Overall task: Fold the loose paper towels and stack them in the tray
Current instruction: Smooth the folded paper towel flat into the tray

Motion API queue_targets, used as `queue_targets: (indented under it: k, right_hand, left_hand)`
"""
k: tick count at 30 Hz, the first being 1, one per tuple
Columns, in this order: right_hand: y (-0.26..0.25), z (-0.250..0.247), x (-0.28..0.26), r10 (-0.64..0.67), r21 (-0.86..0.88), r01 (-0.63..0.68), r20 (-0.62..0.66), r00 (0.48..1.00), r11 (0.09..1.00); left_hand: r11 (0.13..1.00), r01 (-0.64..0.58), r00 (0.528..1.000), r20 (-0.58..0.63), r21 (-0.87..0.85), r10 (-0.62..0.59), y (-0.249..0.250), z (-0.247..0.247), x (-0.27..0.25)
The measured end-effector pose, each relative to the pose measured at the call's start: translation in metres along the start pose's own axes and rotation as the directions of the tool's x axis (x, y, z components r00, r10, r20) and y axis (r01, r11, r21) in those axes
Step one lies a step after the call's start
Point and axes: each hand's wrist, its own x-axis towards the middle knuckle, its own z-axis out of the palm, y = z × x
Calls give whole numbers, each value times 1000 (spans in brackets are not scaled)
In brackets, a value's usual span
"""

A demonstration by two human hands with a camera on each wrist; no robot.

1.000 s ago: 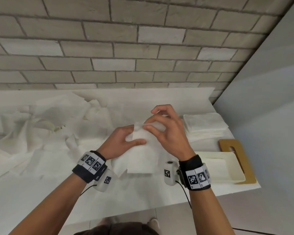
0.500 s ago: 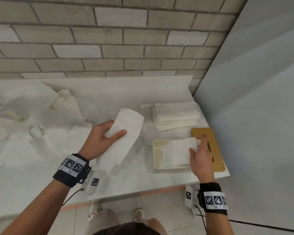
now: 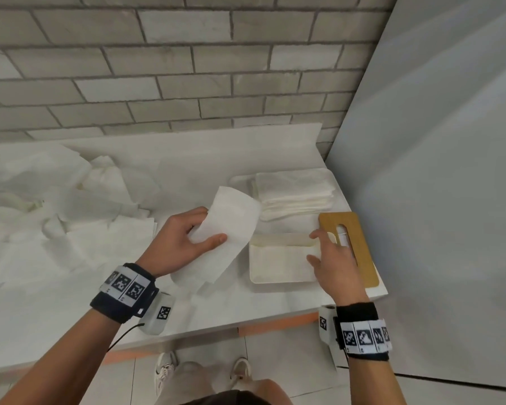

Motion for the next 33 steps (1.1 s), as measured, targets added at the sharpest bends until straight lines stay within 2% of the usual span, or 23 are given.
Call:
queue_targets:
  k: [1, 2, 3, 5, 7, 9, 11, 15, 18, 20, 25, 28, 31, 33]
  right_hand:
    - [-6, -8, -3, -65, 47, 70, -105, 992, 996]
    - [-15, -18, -6, -136, 174, 170, -192, 972, 970]
    - [-27, -28, -10, -189, 338, 260, -229, 955, 905]
    - [-56, -46, -14, -299, 606, 326, -149, 943, 726]
    - [-73, -51, -12, -391, 655, 324, -46, 919, 683]
    - [-75, -47, -8, -430, 659, 337, -22, 903, 673]
    - [-69, -42, -7, -408, 726, 319, -57, 911, 609]
    - [-56, -31, -18, -376, 840, 343, -183, 909, 420]
    - [-53, -25, -24, -368, 804, 409, -256, 894, 431]
    - [-54, -25, -25, -380, 786, 423, -260, 888, 450]
    - [-61, -31, -21, -309, 804, 281, -128, 942, 523]
    - [-63, -33, -17, -214, 820, 254, -164, 963, 514]
    - [-57, -38, -15, -36, 861, 229, -239, 970, 455]
    - [-42, -37, -11, 85, 844, 207, -284, 955, 496]
  left_hand:
    - [998, -48, 999, 25, 50, 47, 4, 1, 1]
    - [988, -112, 993, 51, 107, 107, 7, 3, 2]
    - [970, -184, 981, 86, 159, 172, 10, 6, 4]
    - [929, -303, 946, 186, 212, 266, 17, 12, 7]
    - [899, -370, 912, 276, 234, 304, 24, 18, 9]
    - [875, -412, 893, 305, 256, 331, 29, 23, 10]
    - [867, -421, 895, 273, 265, 351, 31, 25, 7]
    - [899, -379, 921, 189, 220, 341, 28, 26, -2]
    - [940, -297, 951, 144, 171, 274, 29, 30, -7]
    - [949, -276, 958, 121, 155, 259, 31, 36, -7]
    - [958, -269, 961, 88, 102, 261, 33, 50, -1]
    - [975, -213, 974, 96, 66, 207, 33, 55, 1]
    - [984, -155, 982, 120, 90, 143, 23, 60, 6]
    - [996, -57, 996, 78, 63, 52, 15, 61, 10]
